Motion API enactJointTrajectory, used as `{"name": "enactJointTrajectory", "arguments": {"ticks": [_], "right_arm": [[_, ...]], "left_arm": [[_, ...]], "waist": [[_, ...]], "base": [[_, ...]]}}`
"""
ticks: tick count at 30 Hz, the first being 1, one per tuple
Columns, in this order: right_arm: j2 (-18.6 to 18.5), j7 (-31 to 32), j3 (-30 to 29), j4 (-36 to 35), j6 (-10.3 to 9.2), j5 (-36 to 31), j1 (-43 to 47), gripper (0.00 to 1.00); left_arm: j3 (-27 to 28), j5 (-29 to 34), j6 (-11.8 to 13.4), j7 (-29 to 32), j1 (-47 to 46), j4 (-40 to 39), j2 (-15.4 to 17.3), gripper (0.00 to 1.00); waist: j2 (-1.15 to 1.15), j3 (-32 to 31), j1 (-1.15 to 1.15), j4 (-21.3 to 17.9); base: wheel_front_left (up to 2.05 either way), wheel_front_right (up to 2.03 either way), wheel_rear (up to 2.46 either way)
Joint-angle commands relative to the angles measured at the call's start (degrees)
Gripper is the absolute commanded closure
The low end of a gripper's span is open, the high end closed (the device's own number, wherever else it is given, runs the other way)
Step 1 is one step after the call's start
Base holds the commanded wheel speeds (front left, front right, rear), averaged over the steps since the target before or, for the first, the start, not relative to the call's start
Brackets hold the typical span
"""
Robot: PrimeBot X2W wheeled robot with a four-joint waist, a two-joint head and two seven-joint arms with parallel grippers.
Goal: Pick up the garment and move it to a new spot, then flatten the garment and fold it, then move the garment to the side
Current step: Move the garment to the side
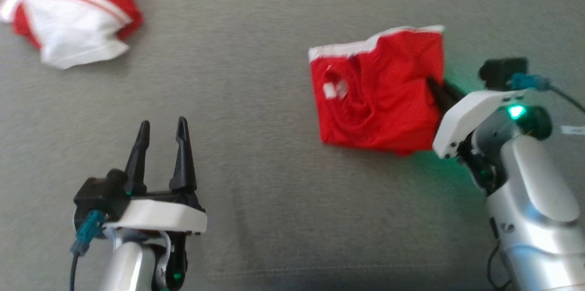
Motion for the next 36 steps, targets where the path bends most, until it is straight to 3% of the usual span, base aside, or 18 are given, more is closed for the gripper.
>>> {"name": "enactJointTrajectory", "arguments": {"ticks": [1,11,17,26,36], "right_arm": [[-0.2,-1.0,0.2,-2.7,-0.05,-0.5,-1.9,1.0],[1.8,-4.5,-3.9,-5.5,-0.05,-1.9,-5.5,1.0],[3.3,-6.8,-4.3,-4.2,-0.05,-1.4,-7.1,1.0],[3.1,-8.9,-5.6,-1.6,-0.05,-2.1,-9.2,1.0],[-6.7,-6.0,-11.4,5.9,-0.05,-11.1,-18.7,1.0]], "left_arm": [[2.0,0.8,-0.3,-0.4,-2.0,-2.1,-0.1,0.0],[2.8,5.5,-2.7,-0.4,-5.7,-2.7,1.4,0.0],[1.2,7.5,-3.8,-0.1,-7.8,-2.5,2.9,0.0],[0.3,7.9,-3.6,0.7,-8.2,-3.6,3.7,0.0],[-0.7,7.2,-3.0,0.2,-8.5,-5.3,2.7,0.0]], "waist": [[0.0,2.1,0.0,-3.5],[0.0,8.1,0.0,-18.2],[0.0,10.2,0.0,-23.3],[0.0,10.4,0.0,-22.9],[0.0,10.8,0.0,-16.4]], "base": [[0.0,0.0,0.0],[0.0,0.0,0.0],[0.0,0.0,0.0],[0.0,0.0,0.0],[0.0,0.0,0.0]]}}
